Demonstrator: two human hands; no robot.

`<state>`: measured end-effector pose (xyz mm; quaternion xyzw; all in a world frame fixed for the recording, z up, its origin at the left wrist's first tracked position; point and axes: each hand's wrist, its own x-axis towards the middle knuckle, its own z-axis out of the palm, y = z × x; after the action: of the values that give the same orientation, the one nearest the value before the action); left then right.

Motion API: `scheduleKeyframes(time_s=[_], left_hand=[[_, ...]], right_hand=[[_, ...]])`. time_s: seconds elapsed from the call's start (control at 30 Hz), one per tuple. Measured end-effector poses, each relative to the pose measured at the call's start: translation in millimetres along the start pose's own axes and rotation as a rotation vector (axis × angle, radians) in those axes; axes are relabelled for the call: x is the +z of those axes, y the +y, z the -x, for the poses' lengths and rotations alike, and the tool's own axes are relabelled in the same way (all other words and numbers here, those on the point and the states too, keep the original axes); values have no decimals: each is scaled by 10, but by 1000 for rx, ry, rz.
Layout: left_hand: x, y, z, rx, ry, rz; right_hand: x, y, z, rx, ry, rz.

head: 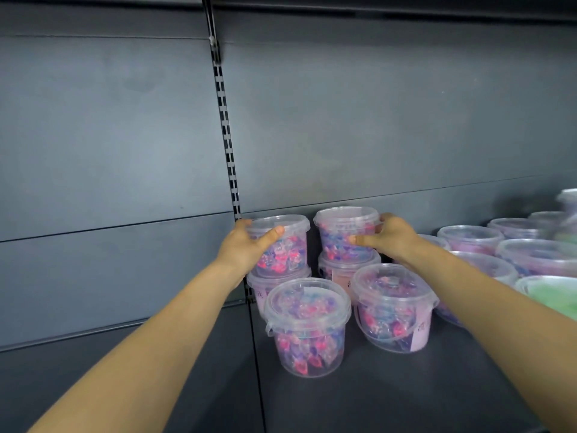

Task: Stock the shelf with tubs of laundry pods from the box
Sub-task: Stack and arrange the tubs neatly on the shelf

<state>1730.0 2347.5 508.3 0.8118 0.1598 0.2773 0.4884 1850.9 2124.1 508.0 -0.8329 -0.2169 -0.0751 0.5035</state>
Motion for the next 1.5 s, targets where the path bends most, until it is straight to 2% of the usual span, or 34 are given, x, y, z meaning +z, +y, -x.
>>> scheduleKeyframes(time_s=[0.33, 0.63, 0.73, 0.9, 1.13, 1.3, 1.5], left_hand=[[-57, 140, 109, 42, 12, -221], [33, 407, 574, 56, 60, -593], [78, 592, 886, 138, 70, -746], [351, 914, 1656, 304, -26, -929], [1078, 1394, 3121, 418, -96, -1228], [1625, 1791, 3965, 357, -160, -1218], [2227, 2195, 4459, 351, -222, -1175]], right_hand=[[-268, -32, 226, -82, -68, 393], [-758, -85, 782, -259, -238, 835], [-1047, -139, 1103, -296, -261, 950], [-1641, -23, 1703, -359, -280, 1116], [-2769, 398, 2675, -418, -298, 1101], [-3618, 749, 3246, -395, -332, 1030], [-4392, 1100, 3620, -340, -351, 972]])
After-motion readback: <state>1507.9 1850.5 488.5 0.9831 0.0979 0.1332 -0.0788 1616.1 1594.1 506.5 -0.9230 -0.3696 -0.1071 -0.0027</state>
